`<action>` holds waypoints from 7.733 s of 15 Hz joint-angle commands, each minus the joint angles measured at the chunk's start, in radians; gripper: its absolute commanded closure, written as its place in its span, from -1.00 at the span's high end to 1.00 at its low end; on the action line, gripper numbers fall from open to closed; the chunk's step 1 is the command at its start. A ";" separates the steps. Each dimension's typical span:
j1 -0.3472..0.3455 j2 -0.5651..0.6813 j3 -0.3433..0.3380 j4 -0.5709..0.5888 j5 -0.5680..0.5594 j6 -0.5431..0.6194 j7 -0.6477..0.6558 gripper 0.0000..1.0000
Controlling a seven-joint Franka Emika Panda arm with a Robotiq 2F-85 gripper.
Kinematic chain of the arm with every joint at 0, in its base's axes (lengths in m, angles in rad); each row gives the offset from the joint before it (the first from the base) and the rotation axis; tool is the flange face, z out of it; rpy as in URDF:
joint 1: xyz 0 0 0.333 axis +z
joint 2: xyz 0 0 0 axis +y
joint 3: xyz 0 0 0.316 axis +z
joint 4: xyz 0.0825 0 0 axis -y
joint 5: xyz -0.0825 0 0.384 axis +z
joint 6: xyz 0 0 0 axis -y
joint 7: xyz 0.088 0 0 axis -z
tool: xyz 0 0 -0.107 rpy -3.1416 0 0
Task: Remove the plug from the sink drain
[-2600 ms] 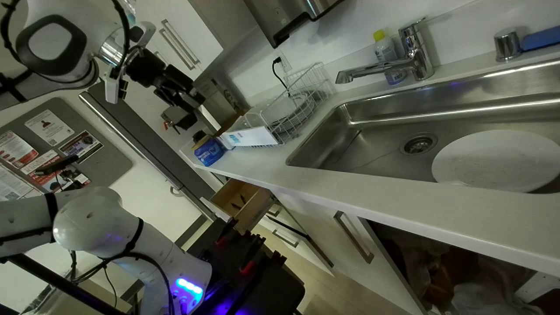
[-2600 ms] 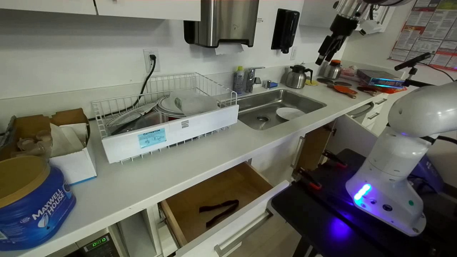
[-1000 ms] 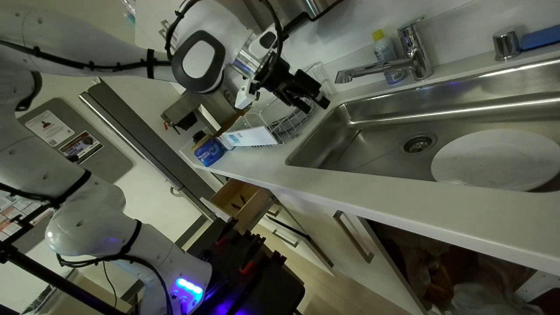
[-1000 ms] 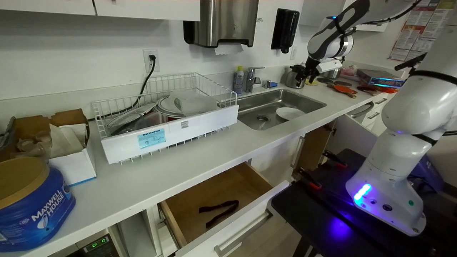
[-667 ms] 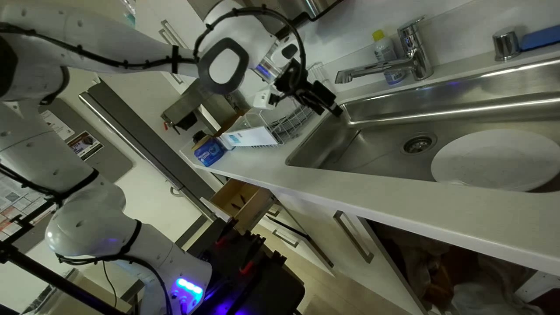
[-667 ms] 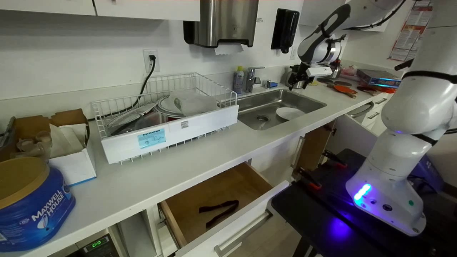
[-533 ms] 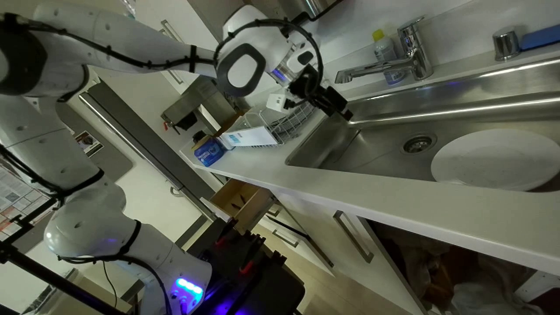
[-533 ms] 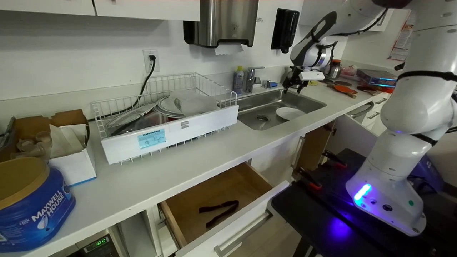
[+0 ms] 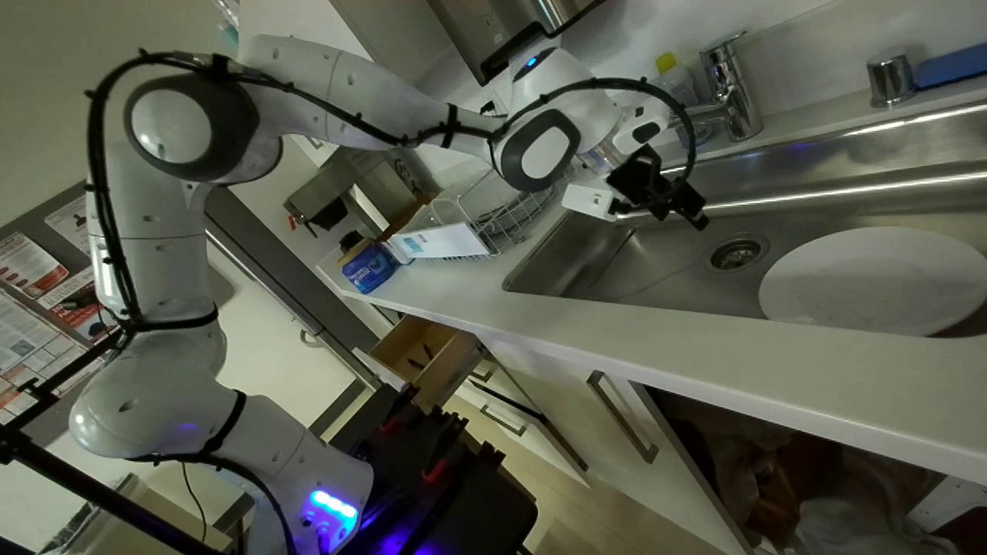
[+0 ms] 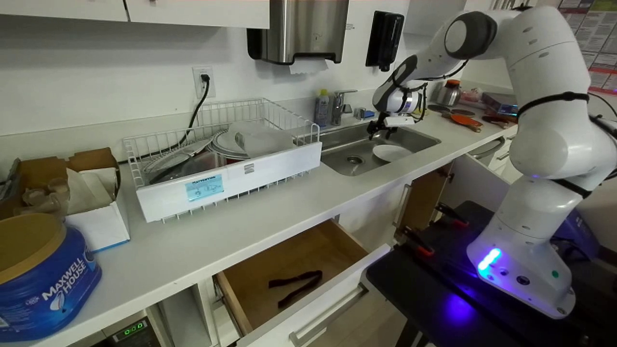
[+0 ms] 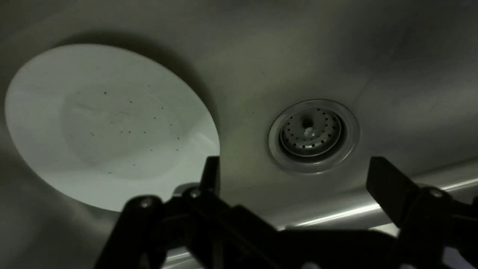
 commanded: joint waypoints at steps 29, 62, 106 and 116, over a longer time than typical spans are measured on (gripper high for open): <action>0.013 0.539 0.003 0.678 -0.087 -0.165 0.219 0.61; 0.029 0.736 -0.010 0.960 -0.150 -0.252 0.289 -0.91; 0.099 0.022 0.112 -0.191 -0.120 0.039 0.054 0.04; 0.109 -0.090 0.085 -0.291 -0.136 0.103 0.056 1.00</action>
